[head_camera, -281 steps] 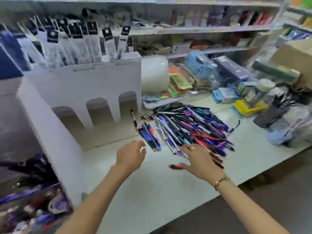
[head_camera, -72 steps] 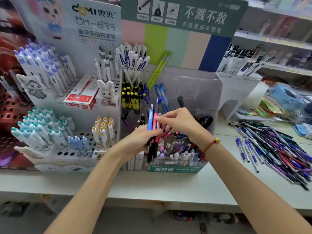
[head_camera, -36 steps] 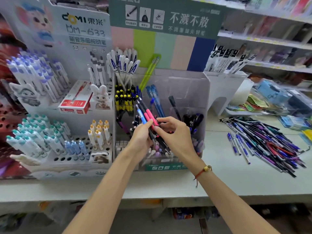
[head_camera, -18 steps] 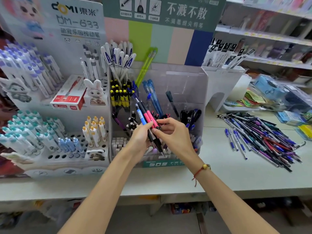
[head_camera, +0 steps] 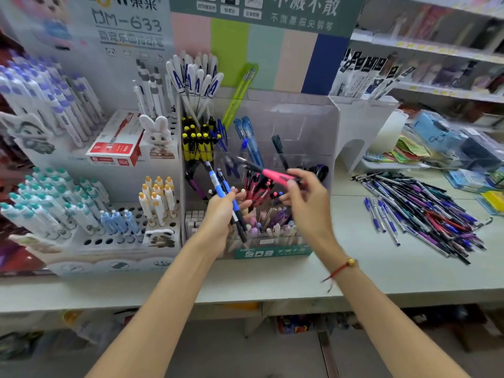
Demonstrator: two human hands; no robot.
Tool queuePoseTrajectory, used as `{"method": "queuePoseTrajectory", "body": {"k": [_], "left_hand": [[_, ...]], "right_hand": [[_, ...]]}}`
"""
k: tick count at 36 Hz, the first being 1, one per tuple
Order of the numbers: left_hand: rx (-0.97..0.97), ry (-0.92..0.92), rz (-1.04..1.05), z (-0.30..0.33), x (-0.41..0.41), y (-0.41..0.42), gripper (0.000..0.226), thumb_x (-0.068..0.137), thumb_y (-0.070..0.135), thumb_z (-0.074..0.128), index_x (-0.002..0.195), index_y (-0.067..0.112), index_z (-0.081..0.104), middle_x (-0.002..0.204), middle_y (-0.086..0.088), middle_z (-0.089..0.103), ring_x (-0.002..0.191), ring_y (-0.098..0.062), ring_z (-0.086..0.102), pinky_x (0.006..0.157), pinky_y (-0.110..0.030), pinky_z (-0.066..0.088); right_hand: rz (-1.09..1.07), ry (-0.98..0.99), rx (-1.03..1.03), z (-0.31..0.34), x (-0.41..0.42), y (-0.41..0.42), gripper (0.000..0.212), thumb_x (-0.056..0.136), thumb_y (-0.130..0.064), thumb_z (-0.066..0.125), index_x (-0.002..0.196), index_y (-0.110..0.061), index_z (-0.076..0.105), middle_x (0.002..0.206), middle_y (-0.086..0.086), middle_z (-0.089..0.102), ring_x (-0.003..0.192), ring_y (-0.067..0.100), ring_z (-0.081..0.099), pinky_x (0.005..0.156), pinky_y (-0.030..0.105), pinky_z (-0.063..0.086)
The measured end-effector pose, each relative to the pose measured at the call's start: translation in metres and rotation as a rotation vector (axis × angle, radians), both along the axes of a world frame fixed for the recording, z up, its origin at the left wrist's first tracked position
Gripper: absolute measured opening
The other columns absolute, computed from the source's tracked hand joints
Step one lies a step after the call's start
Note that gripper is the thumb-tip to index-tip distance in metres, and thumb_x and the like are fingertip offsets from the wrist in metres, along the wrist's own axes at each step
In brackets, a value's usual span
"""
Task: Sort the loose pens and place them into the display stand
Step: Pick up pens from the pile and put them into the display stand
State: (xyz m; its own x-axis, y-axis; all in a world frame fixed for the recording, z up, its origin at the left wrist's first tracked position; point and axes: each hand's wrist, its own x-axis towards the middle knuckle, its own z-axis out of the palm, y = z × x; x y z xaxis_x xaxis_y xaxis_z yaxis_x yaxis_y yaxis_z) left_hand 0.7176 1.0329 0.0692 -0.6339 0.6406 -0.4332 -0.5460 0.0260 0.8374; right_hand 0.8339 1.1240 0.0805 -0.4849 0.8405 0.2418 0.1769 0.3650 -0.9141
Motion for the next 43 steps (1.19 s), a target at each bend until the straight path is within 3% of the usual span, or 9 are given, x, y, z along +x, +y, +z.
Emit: {"method": "queuePoseTrajectory", "body": {"k": [3,6,12,16,22,28,34,38,43], "left_hand": [[0.005,0.086,-0.009,-0.002,-0.015,-0.016,0.022,0.103,0.015,0.041,0.117,0.007,0.055,0.090,0.000,0.064,0.078,-0.011,0.063,0.070,-0.031,0.056],[0.022,0.113,-0.002,-0.002,-0.026,-0.026,0.018,0.103,0.015,0.040,0.109,0.011,0.056,0.094,0.001,0.065,0.079,-0.010,0.063,0.080,-0.034,0.055],[0.082,0.033,0.004,0.002,-0.034,-0.033,0.017,0.103,0.015,0.040,0.105,0.014,0.057,0.094,0.001,0.067,0.075,-0.010,0.066,0.066,-0.029,0.053],[0.090,0.027,0.003,0.004,-0.035,-0.036,0.018,0.103,0.015,0.040,0.105,0.014,0.057,0.096,0.001,0.067,0.079,-0.011,0.066,0.063,-0.029,0.056],[0.094,0.007,0.032,0.007,-0.039,-0.039,0.018,0.102,0.014,0.040,0.100,0.013,0.058,0.095,-0.001,0.067,0.080,-0.014,0.065,0.061,-0.028,0.059],[0.099,0.023,0.037,0.008,-0.041,-0.041,0.018,0.102,0.013,0.040,0.101,0.014,0.059,0.092,0.000,0.068,0.079,-0.013,0.066,0.066,-0.028,0.058],[0.121,-0.009,0.004,0.010,-0.041,-0.040,0.018,0.102,0.014,0.042,0.100,0.014,0.060,0.094,0.000,0.069,0.078,-0.011,0.068,0.066,-0.029,0.058],[0.237,-0.146,-0.038,0.011,-0.041,-0.042,0.021,0.102,0.014,0.040,0.109,0.011,0.060,0.100,-0.001,0.071,0.083,-0.013,0.071,0.074,-0.033,0.054],[0.309,-0.212,-0.057,0.010,-0.035,-0.043,0.024,0.101,0.011,0.038,0.114,0.009,0.058,0.109,-0.006,0.070,0.097,-0.020,0.069,0.083,-0.036,0.052]], "right_hand": [[0.064,-0.052,0.003,0.013,0.021,0.031,0.019,0.098,-0.005,0.047,0.109,-0.020,0.054,0.087,0.001,0.062,0.066,0.012,0.065,0.067,0.026,0.058],[0.150,-0.217,0.123,0.023,0.032,0.056,0.019,0.097,-0.004,0.050,0.109,-0.017,0.057,0.089,0.007,0.065,0.066,0.010,0.066,0.072,0.023,0.057],[0.295,-0.485,0.367,0.037,0.017,0.072,0.022,0.096,-0.004,0.054,0.115,-0.007,0.064,0.092,0.004,0.067,0.069,0.008,0.067,0.073,0.022,0.056],[0.291,-0.464,0.409,0.039,0.001,0.076,0.022,0.095,-0.006,0.056,0.115,-0.008,0.066,0.093,0.006,0.070,0.073,0.014,0.070,0.075,0.022,0.057],[0.273,-0.412,0.354,0.044,-0.016,0.084,0.019,0.090,-0.006,0.064,0.108,-0.007,0.070,0.085,0.006,0.072,0.061,0.001,0.068,0.065,0.012,0.054],[0.304,-0.478,0.704,0.033,-0.017,0.074,0.020,0.081,-0.019,0.075,0.101,-0.013,0.075,0.091,0.000,0.073,0.075,0.006,0.059,0.075,0.023,0.048],[0.505,-0.700,0.751,0.033,-0.030,0.063,0.022,0.087,-0.021,0.069,0.108,-0.015,0.073,0.104,0.001,0.070,0.092,0.017,0.065,0.082,0.029,0.051],[0.329,-0.716,0.709,0.015,-0.054,0.051,0.025,0.091,-0.014,0.062,0.115,-0.015,0.069,0.110,0.007,0.069,0.098,0.026,0.064,0.086,0.041,0.051],[0.046,-0.583,0.725,-0.025,-0.065,0.021,0.041,0.086,0.009,0.050,0.124,-0.001,0.058,0.106,0.016,0.064,0.084,0.034,0.062,0.070,0.040,0.051]]}}
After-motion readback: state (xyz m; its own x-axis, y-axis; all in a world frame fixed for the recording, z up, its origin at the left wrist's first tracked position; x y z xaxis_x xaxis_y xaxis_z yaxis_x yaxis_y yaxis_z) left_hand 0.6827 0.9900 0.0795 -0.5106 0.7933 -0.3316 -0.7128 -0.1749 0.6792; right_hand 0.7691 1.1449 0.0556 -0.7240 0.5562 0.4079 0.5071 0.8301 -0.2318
